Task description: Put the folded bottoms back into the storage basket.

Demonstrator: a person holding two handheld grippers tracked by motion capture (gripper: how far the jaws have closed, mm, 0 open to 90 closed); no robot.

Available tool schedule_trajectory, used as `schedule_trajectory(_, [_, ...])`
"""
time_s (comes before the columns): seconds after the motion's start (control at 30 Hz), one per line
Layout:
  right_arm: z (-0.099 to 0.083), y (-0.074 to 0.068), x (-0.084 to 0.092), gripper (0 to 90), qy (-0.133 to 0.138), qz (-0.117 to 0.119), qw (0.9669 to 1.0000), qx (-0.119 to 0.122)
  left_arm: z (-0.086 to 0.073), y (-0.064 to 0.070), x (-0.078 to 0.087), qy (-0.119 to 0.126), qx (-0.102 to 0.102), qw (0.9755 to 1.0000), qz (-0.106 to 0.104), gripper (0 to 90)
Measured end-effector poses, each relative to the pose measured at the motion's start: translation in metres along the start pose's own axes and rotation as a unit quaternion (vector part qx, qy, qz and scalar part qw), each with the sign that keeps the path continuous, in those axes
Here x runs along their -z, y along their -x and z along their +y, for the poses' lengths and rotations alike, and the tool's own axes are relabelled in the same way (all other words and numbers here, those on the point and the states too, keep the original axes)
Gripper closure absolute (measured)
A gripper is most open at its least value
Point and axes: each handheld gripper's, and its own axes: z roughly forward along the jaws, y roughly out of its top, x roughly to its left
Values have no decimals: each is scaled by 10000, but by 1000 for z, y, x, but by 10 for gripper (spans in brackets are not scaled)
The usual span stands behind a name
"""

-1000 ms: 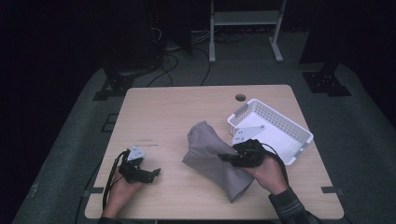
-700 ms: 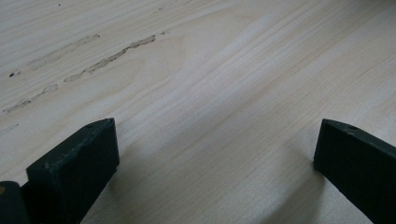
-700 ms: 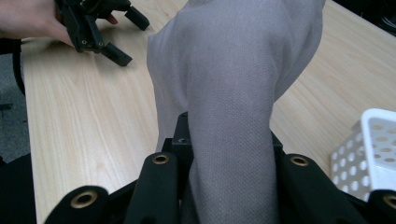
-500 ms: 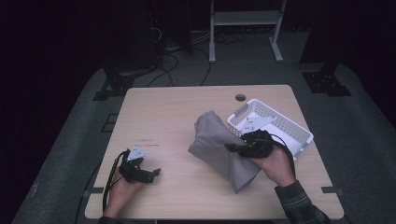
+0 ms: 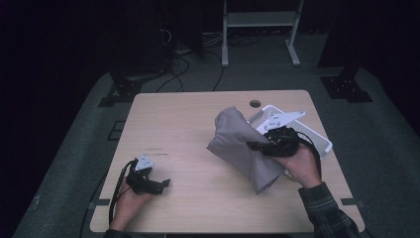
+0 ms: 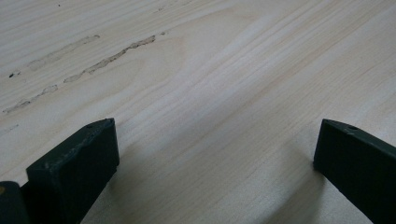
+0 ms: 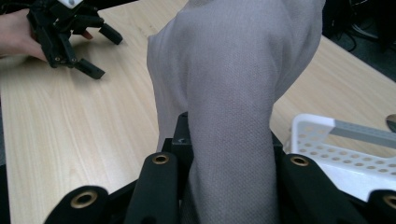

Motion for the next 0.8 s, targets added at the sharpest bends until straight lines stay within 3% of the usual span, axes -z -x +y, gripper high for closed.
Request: schedule_trajectory(0.8, [12,45,37,686,48,-414,9990,-137,0,0,0,2,0,10000,-2,0])
